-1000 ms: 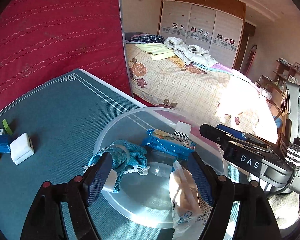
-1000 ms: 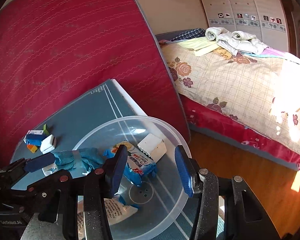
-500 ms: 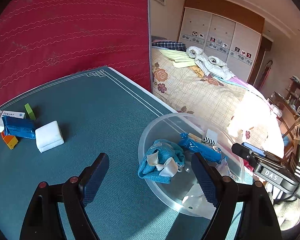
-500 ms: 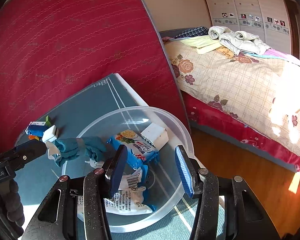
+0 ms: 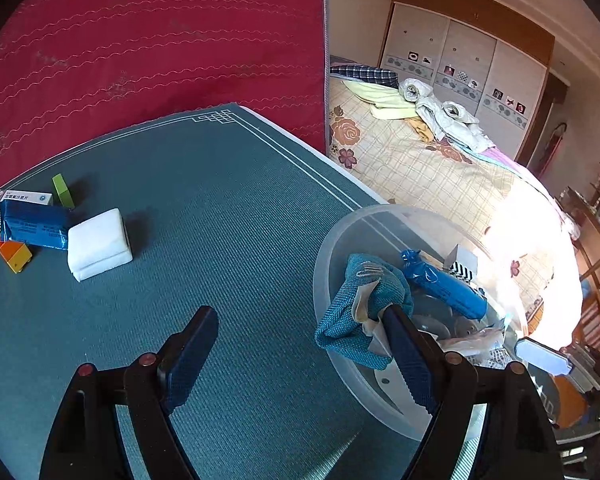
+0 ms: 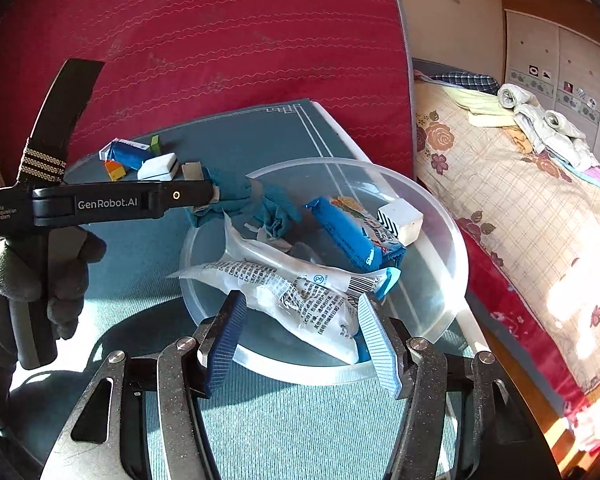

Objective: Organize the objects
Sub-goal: 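Open the right tool to drop the cracker pack while the left releases the wipes bag, then move both open tools back over the table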

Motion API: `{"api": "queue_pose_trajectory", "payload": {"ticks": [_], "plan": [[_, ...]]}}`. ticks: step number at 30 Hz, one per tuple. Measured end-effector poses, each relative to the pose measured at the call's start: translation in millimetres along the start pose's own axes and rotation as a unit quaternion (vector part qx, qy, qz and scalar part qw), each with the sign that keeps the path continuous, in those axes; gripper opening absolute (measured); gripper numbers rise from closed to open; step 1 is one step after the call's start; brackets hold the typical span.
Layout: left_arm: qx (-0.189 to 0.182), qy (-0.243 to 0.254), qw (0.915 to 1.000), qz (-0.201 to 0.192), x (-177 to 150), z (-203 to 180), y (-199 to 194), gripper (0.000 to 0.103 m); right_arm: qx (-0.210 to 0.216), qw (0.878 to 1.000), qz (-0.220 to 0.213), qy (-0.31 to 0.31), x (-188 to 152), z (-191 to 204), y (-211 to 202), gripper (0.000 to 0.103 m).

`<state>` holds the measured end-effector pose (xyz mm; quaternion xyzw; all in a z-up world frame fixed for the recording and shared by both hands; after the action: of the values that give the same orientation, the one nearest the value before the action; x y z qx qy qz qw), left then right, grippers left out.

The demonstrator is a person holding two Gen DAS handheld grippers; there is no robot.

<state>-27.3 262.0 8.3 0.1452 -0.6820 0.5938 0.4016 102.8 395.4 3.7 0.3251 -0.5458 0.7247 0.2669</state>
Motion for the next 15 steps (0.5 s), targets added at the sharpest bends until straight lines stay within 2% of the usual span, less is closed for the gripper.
{"api": "queue_pose_trajectory", "payload": {"ticks": [10, 15], "plan": [[0.010, -0.006, 0.9998, -0.017, 3.2, 19.6, -18.5, 0.091, -0.029, 0.999, -0.005, 0.040, 22.5, -14.9, 26.1, 0.060], [0.025, -0.032, 0.9990, -0.017, 4.3, 44.2, -19.9, 0.093, -0.043, 0.998, -0.036, 0.028, 35.3, -0.1, 14.8, 0.060]]}}
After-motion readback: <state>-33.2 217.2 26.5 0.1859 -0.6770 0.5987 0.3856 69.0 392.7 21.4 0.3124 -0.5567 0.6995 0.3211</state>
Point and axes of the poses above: each gripper's, at about its wrist camera, not at the fingertips, and y roughly the way its jaws point, z to its left, x to its top, the point moved 6 cm from there along y, roughly the way its jaws point, and after that the axes turned 14 degrees about x, right-handed, at the moved point
